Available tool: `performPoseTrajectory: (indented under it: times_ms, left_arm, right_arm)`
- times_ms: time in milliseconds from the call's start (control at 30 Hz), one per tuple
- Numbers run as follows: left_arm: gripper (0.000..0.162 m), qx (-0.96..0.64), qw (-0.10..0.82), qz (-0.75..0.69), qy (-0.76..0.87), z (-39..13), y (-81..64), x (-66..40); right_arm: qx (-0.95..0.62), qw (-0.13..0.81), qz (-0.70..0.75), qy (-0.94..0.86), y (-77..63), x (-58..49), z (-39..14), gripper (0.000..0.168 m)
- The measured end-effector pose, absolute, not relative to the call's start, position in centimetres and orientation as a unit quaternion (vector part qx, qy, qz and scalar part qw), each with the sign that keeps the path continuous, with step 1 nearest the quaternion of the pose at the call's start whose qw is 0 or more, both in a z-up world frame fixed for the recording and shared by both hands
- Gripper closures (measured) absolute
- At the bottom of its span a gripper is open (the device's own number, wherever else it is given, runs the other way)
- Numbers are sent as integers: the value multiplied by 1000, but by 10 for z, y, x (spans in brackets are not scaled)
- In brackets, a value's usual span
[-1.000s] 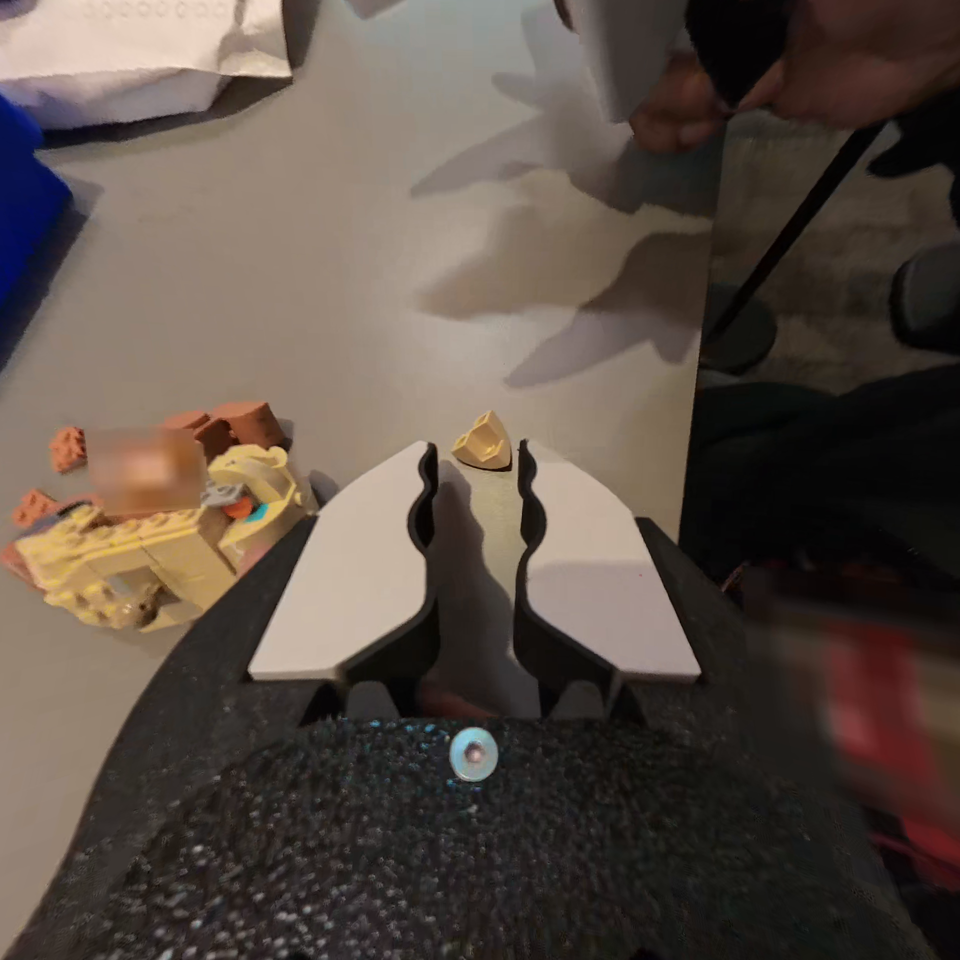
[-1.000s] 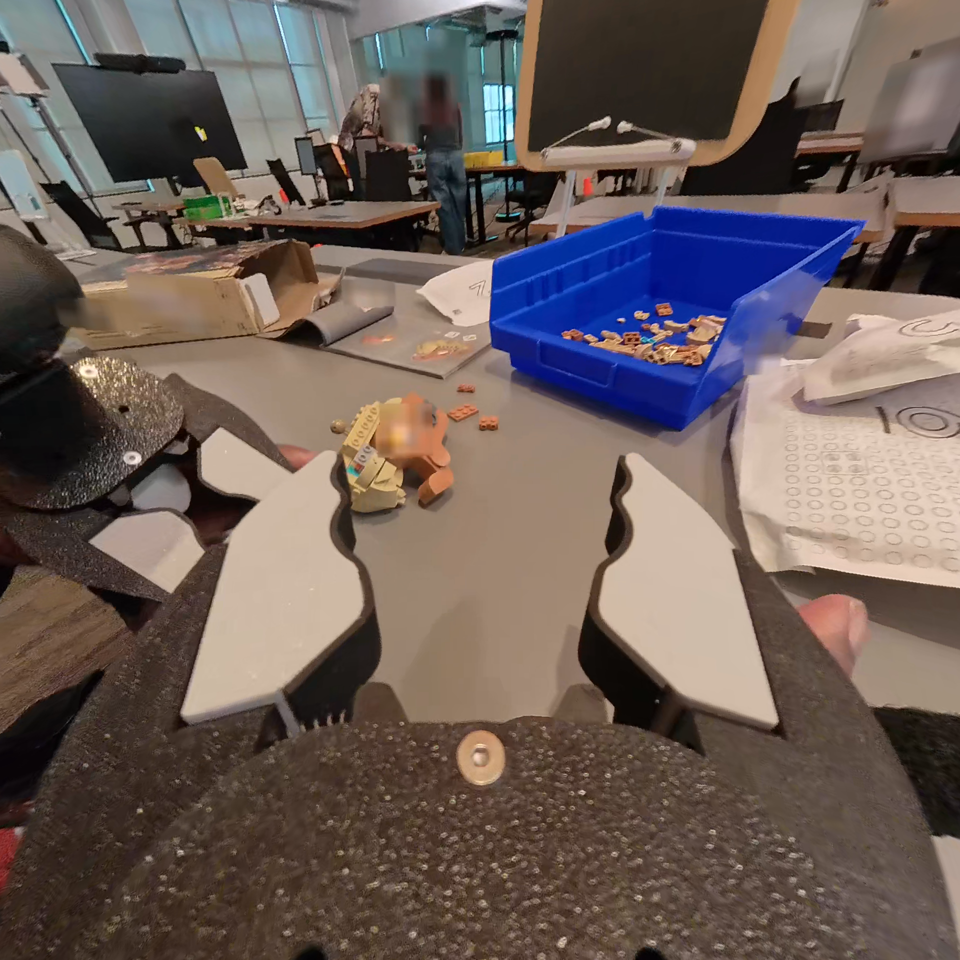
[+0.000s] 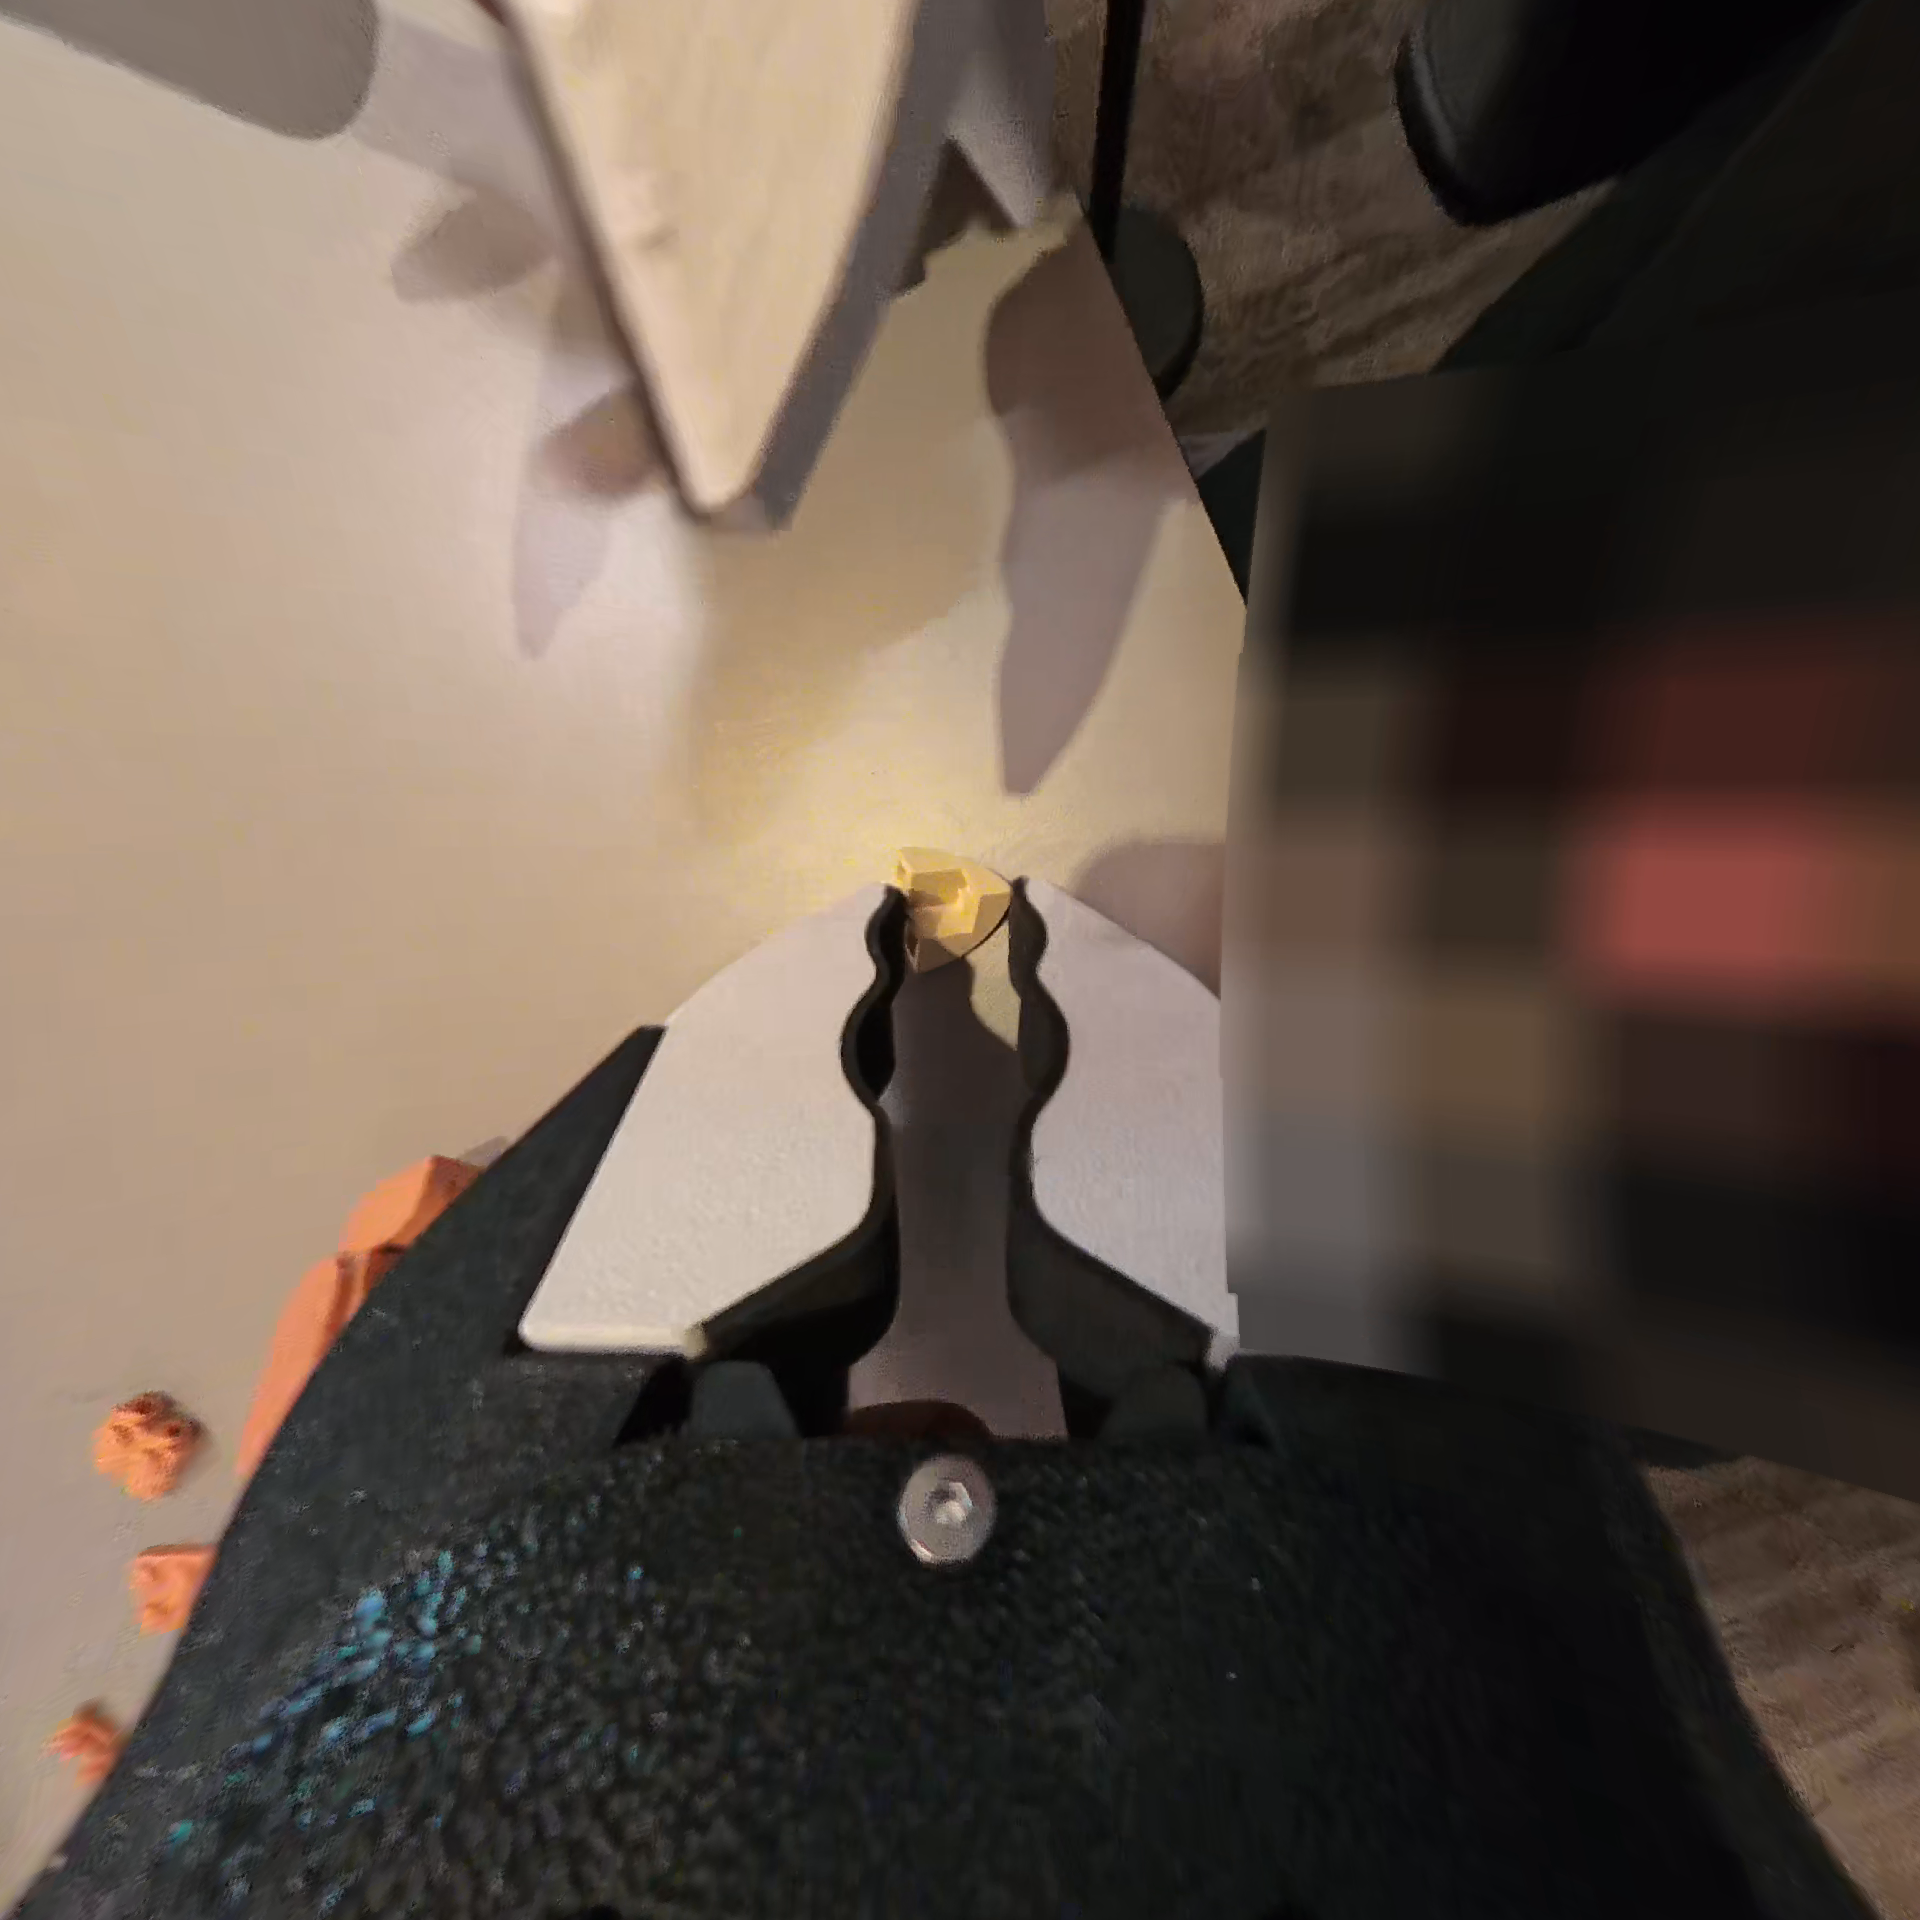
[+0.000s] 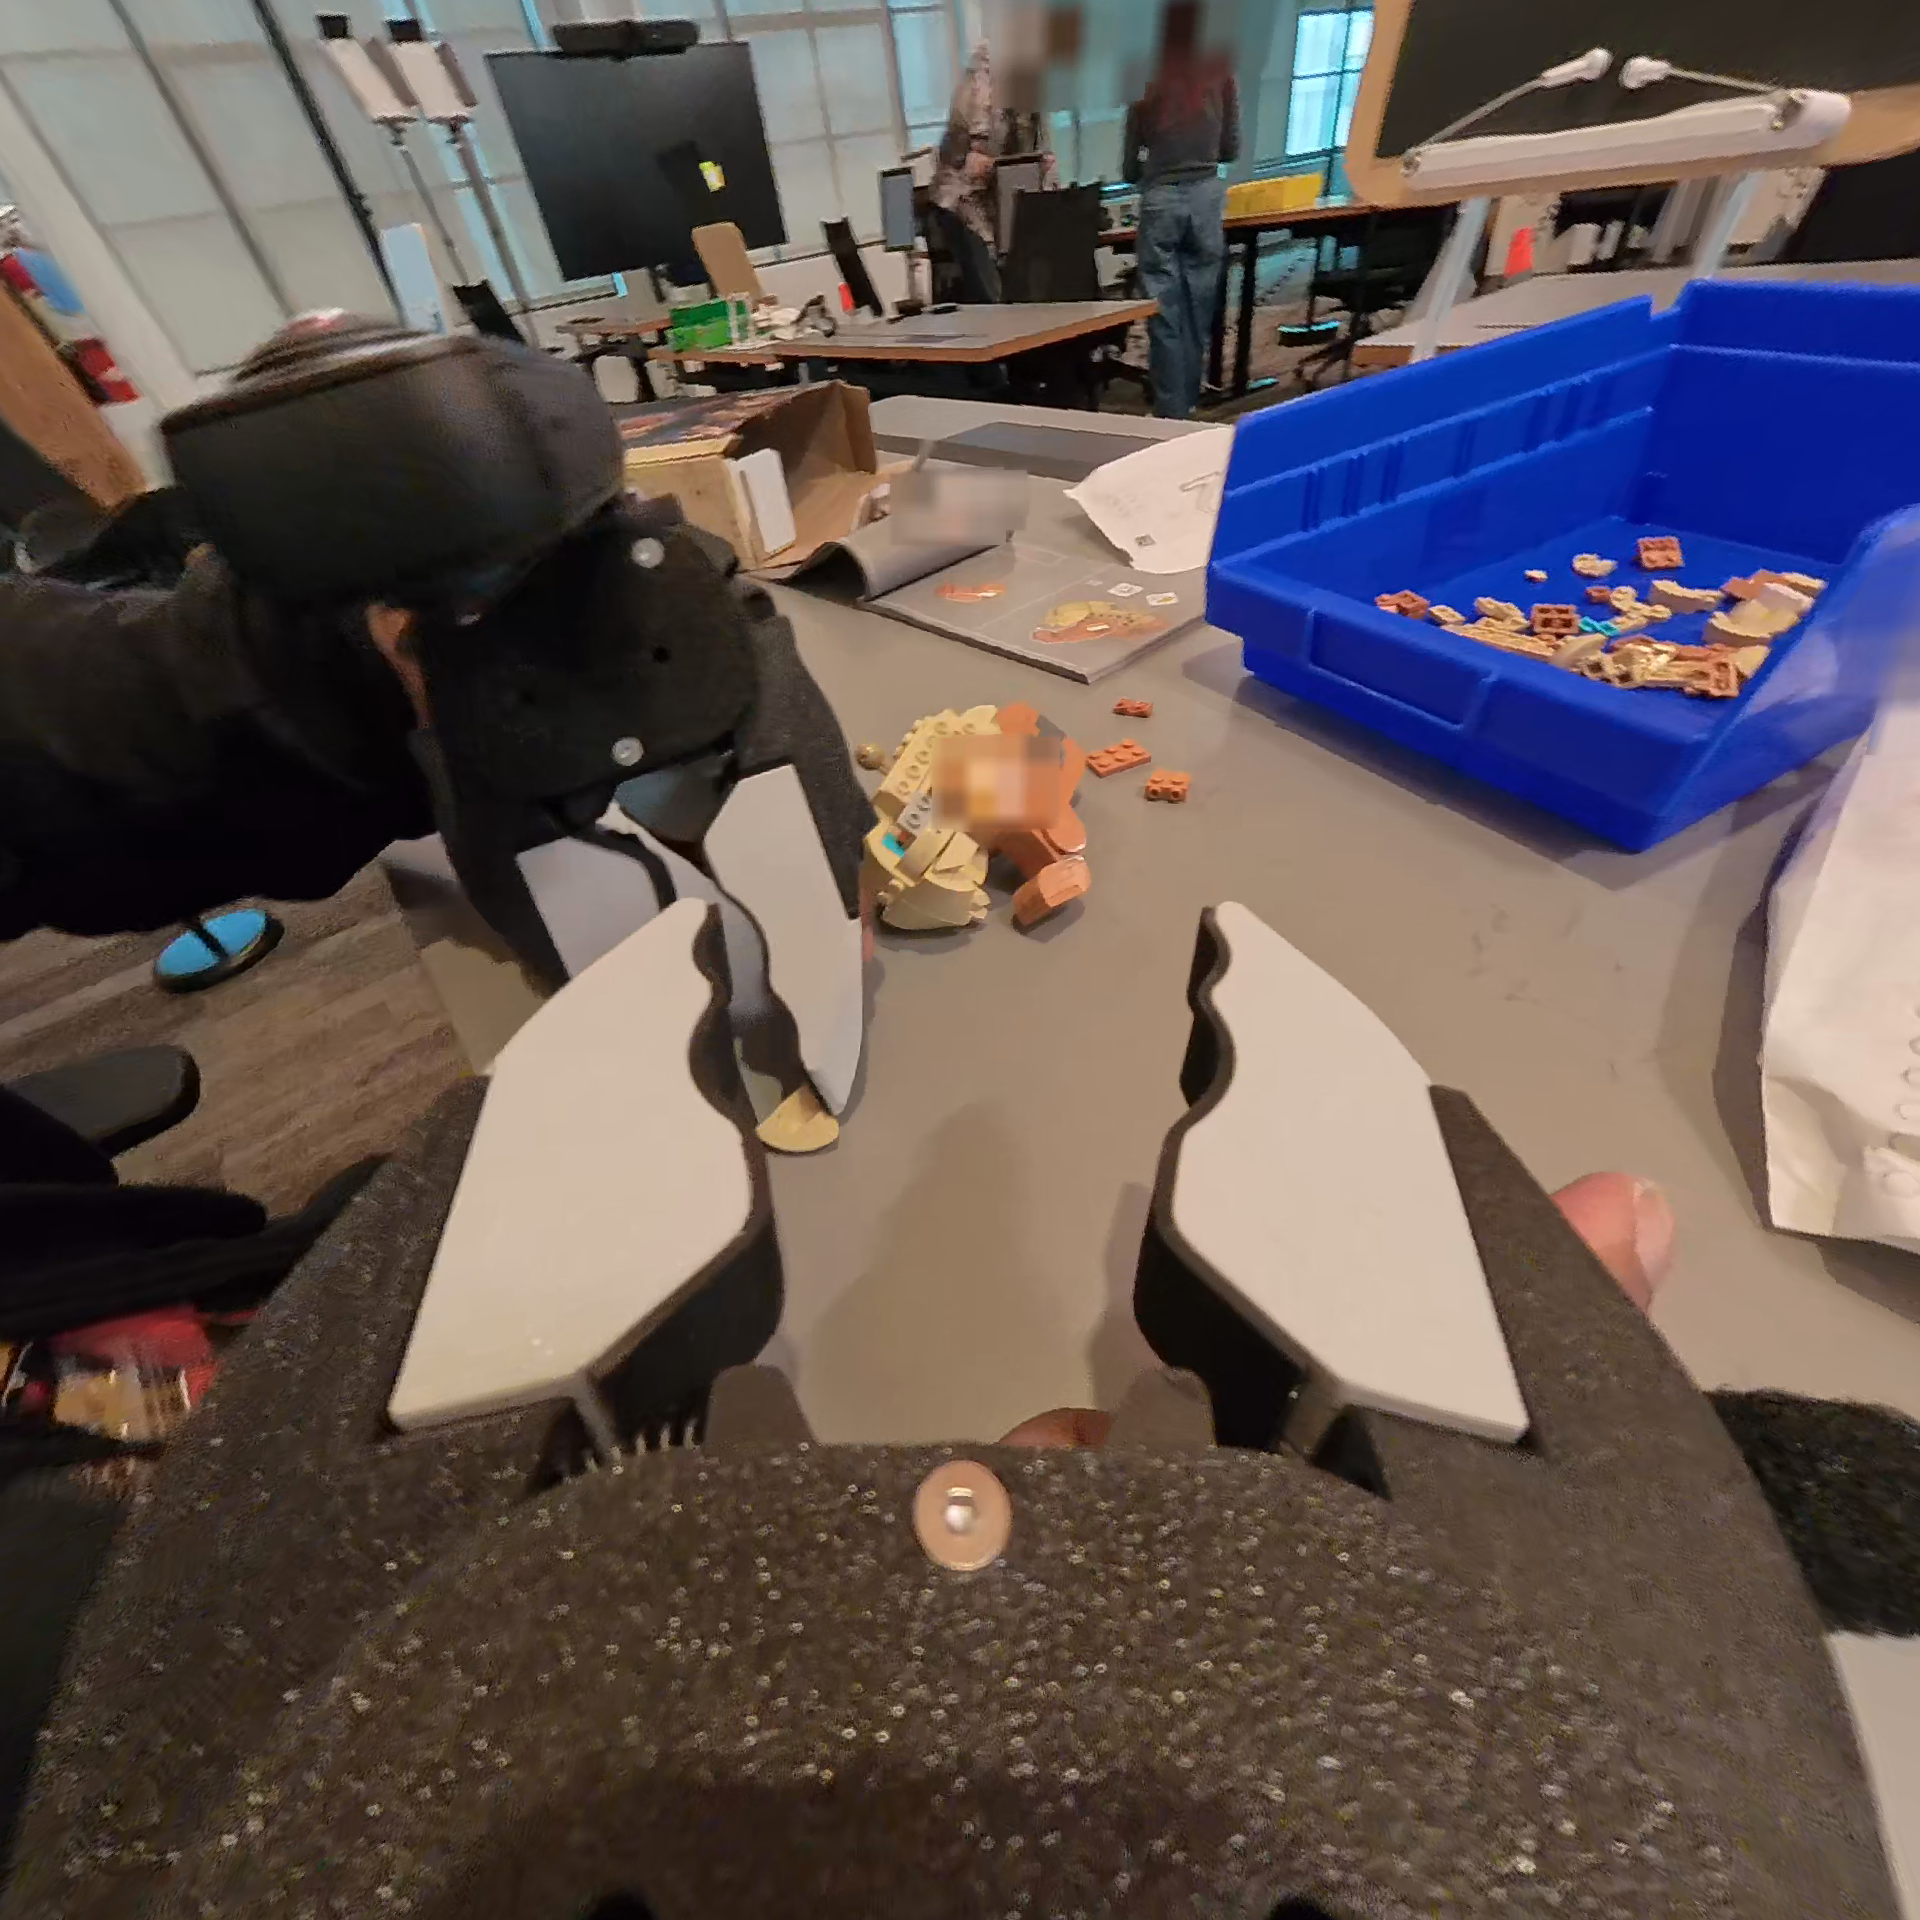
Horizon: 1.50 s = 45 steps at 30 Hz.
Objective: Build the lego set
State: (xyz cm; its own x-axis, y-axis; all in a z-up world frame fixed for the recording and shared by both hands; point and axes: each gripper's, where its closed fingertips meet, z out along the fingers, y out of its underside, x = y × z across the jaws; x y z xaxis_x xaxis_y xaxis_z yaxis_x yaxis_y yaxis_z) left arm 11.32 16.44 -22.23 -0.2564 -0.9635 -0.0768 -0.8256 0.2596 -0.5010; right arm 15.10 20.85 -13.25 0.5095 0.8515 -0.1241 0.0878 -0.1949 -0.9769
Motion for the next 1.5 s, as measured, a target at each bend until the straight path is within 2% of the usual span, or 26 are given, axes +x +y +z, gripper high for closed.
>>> performPoseTrajectory:
  times_ms: [133,267,367,467,700,967,1267,1367,1500]
  left_arm:
    - [143,-651,180,-243,696,-219,161,116]
    - [143,-696,168,-395,576,-192,155,123]
    - [144,-702,143,-507,479,-168,158,125]
    - [144,-701,110,-561,427,-158,158,122]
    - [144,-689,58,-603,397,-155,147,122]
    - [144,-689,43,-613,384,-157,146,123]
    - [143,-645,75,-680,340,-135,152,124]
    - [144,-616,129,-700,338,-118,157,120]
    - [144,-600,239,-657,389,-110,160,119]
  right_arm:
    - [-652,532,308,-443,191,153,-140,95]
    - [-586,526,250,-564,162,148,-149,108]
    - [-543,530,261,-596,146,135,-146,117]
    - [-530,535,244,-611,146,126,-147,124]
    - [-522,531,215,-632,148,112,-158,136]
    - [-540,539,202,-615,157,107,-161,156]
    - [-580,525,359,-509,163,113,-137,158]
    - [-579,515,451,-443,166,120,-120,158]
    - [-541,491,567,-382,162,127,-98,158]
